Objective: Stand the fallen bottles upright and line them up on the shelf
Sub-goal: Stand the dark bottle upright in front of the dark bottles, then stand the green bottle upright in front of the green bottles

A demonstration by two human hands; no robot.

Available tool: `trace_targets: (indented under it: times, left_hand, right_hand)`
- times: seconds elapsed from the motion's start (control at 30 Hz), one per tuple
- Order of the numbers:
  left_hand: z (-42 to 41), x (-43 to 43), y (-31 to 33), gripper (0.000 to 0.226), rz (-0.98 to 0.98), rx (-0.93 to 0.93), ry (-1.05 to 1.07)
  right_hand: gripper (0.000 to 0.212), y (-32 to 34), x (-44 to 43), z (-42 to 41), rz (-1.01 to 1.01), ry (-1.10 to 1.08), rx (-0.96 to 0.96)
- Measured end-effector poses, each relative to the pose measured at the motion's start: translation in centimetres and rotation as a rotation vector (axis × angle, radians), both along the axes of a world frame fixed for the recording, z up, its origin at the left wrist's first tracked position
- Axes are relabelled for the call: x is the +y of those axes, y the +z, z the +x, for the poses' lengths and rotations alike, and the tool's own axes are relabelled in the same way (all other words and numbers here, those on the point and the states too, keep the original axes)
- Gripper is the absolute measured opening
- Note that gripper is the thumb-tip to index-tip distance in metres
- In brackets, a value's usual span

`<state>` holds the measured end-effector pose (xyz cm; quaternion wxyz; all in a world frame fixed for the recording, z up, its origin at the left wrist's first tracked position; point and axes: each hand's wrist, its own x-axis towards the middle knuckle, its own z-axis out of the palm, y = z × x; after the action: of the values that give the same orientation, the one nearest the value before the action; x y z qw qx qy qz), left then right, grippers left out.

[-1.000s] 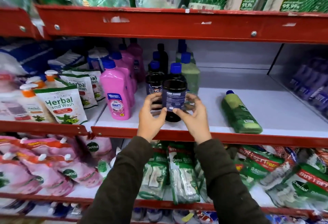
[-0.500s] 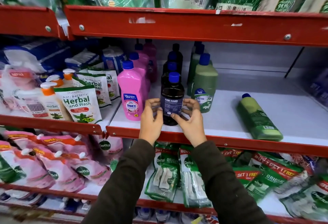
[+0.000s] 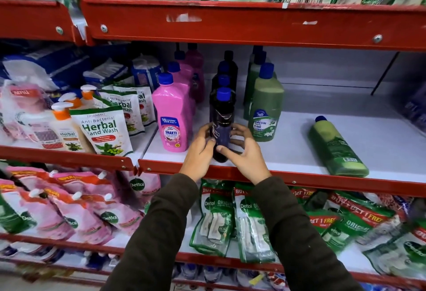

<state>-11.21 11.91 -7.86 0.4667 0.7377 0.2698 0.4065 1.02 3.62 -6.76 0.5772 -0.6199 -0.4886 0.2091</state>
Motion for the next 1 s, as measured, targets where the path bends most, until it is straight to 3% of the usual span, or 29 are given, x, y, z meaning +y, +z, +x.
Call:
trace_targets:
  times: [0.17,0.47,0.67,0.83,1.0]
  left_hand:
    - [-0.1,-0.3,0.6,0.035,-0.047,-0.072,0.123]
    - [0.1,-0.5,0.7,0.032,0.04,0.005,0.236]
    - [0.2,-2.4,0.5,0.033,0.124,-0.145,0.345]
    - [3.3,-6.2,1.1,0.027,0.269,-0.217,0.221]
    - [10.5,-9.7,1.6,0.031,0.208,-0.095,0.011]
  right_hand:
    - [0.037,0.0,0.4,0.4,0.004,0.023,0.095]
    - [0.041,-0.1,0.6,0.6,0.015,-0.026,0.074]
    - [0.041,0.3,-1.7,0.4,0.285,-0.14,0.312]
    - [0.034,1.0,-4.8,3.6,0.384,-0.276,0.323]
    - [0.029,2.0,-9.1,10.0,0.332,-0.504,0.089]
